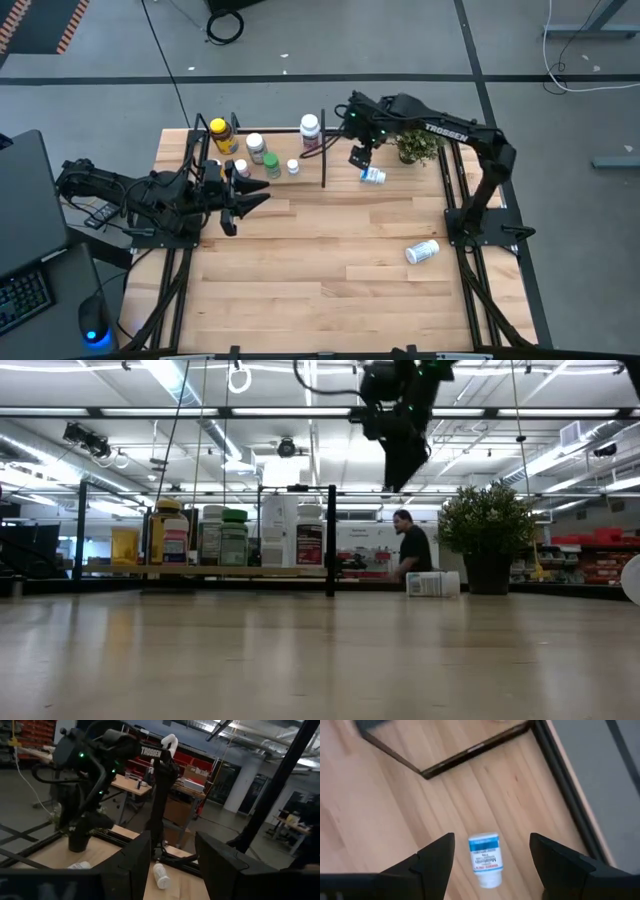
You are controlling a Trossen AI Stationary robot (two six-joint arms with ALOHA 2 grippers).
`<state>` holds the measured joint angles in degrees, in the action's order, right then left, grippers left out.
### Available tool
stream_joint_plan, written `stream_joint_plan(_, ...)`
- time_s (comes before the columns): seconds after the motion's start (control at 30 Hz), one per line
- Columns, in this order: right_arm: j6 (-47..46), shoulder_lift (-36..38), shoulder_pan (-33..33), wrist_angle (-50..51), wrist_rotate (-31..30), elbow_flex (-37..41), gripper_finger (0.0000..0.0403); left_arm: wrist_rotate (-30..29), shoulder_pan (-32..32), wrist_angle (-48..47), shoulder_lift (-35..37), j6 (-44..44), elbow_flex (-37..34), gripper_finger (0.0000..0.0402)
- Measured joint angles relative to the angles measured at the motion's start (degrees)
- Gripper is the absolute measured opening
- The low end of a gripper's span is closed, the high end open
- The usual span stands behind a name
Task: Pick and place medicine bottles onto shelf by color
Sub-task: Put the blue medicine bottle on the shelf
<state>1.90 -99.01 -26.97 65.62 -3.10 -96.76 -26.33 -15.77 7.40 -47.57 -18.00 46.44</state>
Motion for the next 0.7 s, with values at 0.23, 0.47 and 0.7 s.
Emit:
stream_joint_plan(0.23,-0.5,7.9,-3.6,-12.9,3.9,20.1,0.0266,0.0,0.0,0.0,0.0,-2.4,0.0,0.0162)
stream_joint_plan(0.47,-0.4,13.0,-3.9,-23.2,2.1,35.8,0.0266,0.0,0.0,0.0,0.0,-4.3,0.0,0.0160)
stream_joint_plan(0.7,1.5,14.9,-4.9,-33.3,1.2,45.1,0.0266,0.0,0.0,0.0,0.0,-4.3,0.0,0.0161)
